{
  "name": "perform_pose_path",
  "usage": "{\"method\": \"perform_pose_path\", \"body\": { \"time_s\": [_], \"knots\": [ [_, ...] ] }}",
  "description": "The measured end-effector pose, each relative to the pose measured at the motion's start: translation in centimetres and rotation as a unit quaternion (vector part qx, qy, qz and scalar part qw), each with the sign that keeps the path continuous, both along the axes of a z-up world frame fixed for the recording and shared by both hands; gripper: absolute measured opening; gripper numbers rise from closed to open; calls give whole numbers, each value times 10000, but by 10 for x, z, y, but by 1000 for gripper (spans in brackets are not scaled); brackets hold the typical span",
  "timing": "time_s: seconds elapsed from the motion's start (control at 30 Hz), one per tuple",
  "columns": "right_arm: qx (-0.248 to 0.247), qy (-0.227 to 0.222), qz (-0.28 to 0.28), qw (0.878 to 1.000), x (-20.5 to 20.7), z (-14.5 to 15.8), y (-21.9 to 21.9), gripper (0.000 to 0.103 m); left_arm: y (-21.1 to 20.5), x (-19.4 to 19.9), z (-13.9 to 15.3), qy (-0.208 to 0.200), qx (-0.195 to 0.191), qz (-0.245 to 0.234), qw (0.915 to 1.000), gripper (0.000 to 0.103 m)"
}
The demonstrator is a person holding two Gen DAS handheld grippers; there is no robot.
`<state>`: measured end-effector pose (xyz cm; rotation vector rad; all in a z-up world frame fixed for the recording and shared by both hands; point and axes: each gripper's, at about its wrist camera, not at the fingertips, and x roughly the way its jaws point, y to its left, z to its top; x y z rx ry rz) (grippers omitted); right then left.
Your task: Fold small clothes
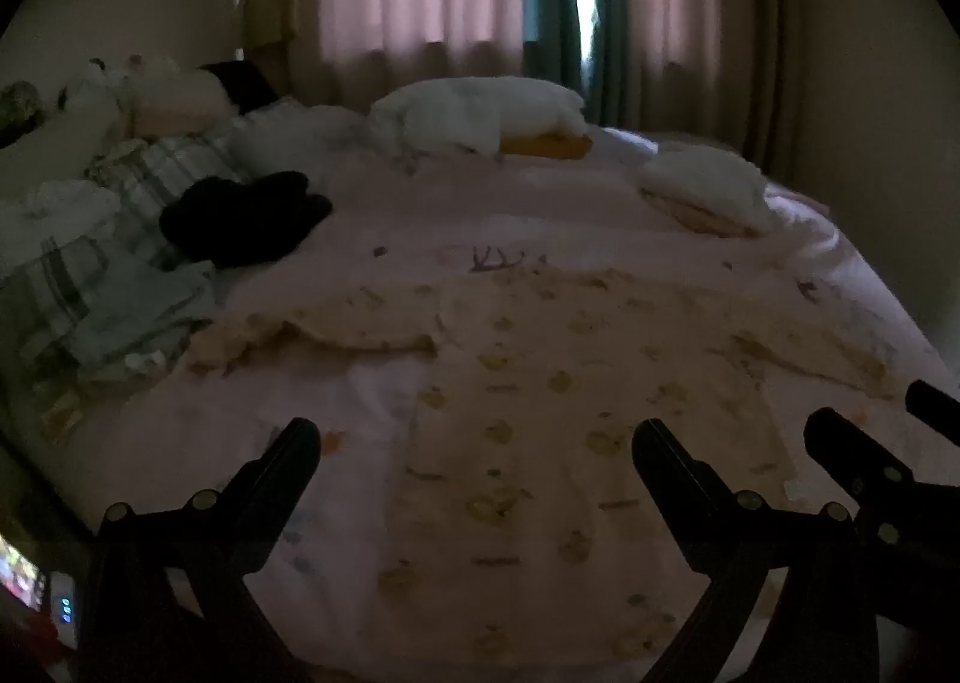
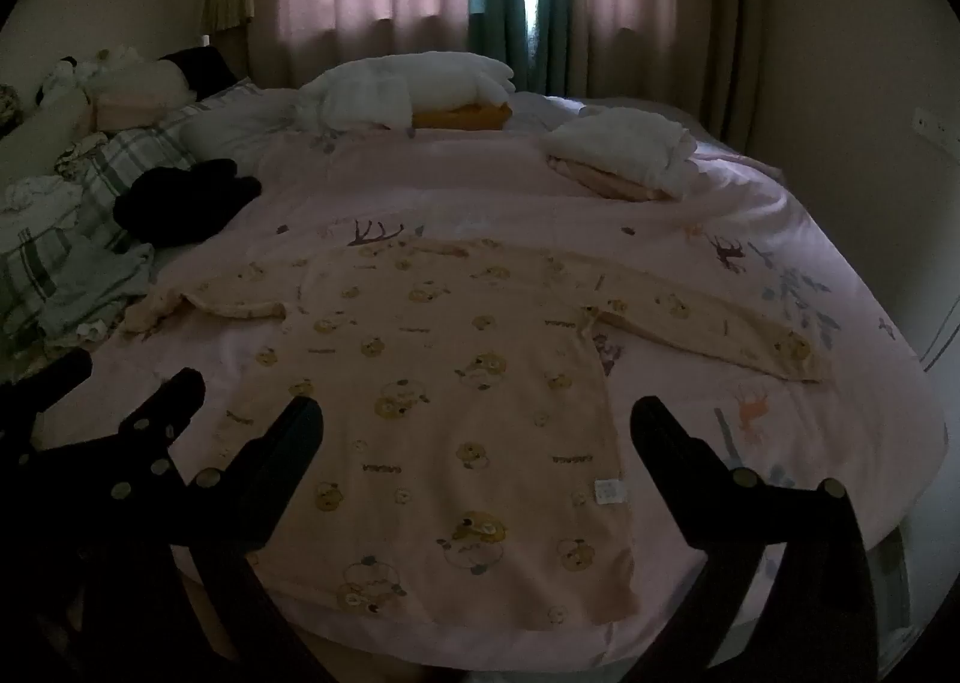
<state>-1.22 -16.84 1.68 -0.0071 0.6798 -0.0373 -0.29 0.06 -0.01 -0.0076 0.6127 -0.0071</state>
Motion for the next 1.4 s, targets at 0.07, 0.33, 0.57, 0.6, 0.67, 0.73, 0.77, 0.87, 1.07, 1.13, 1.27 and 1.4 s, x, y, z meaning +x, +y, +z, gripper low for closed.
{"method": "perform_pose_path", "body": {
  "time_s": [0.07, 0.33, 0.57, 0.6, 0.67, 0.73, 0.77, 0.87, 1.07, 1.13, 1.27, 1.4],
  "knots": [
    [-22, 62, 8, 10000, 0, 0, 0, 103, -1, -3, 0, 19, -21, -13, 10000, 103],
    [-14, 27, -12, 10000, 0, -1, 0, 103, -1, 3, 0, 65, -248, -8, 9997, 103],
    [-27, 23, -22, 10000, 1, 3, -1, 103, -1, 3, 3, 42, -277, -19, 9996, 103],
    [-21, 23, -24, 10000, 0, 3, -2, 103, 3, 4, 5, 55, -310, -29, 9995, 103],
    [-24, 29, -30, 10000, -1, 1, -2, 103, 4, 3, 5, 37, -286, -72, 9996, 103],
    [-39, 33, -37, 10000, -1, 2, -2, 103, 3, 1, 6, 9, -261, -79, 9996, 103],
    [-41, 23, -39, 10000, -2, 3, -1, 103, 4, 2, 6, 11, -288, -88, 9995, 103],
    [13, 7, -60, 10000, -2, 0, -4, 103, 8, 3, 6, 36, -508, -118, 9986, 103],
    [-31, -15, -83, 10000, -3, -2, -1, 103, 12, 1, 6, -10, -841, -38, 9965, 103],
    [-26, -9, -62, 10000, -3, -2, -1, 103, 7, 1, 7, -38, -699, -21, 9975, 103],
    [-19, -23, -59, 10000, -2, 0, -5, 103, 0, -1, 7, -107, -483, -19, 9988, 103],
    [-16, -7, -68, 10000, -1, 0, -5, 103, -2, -1, 6, -135, -351, -31, 9993, 103]
  ]
}}
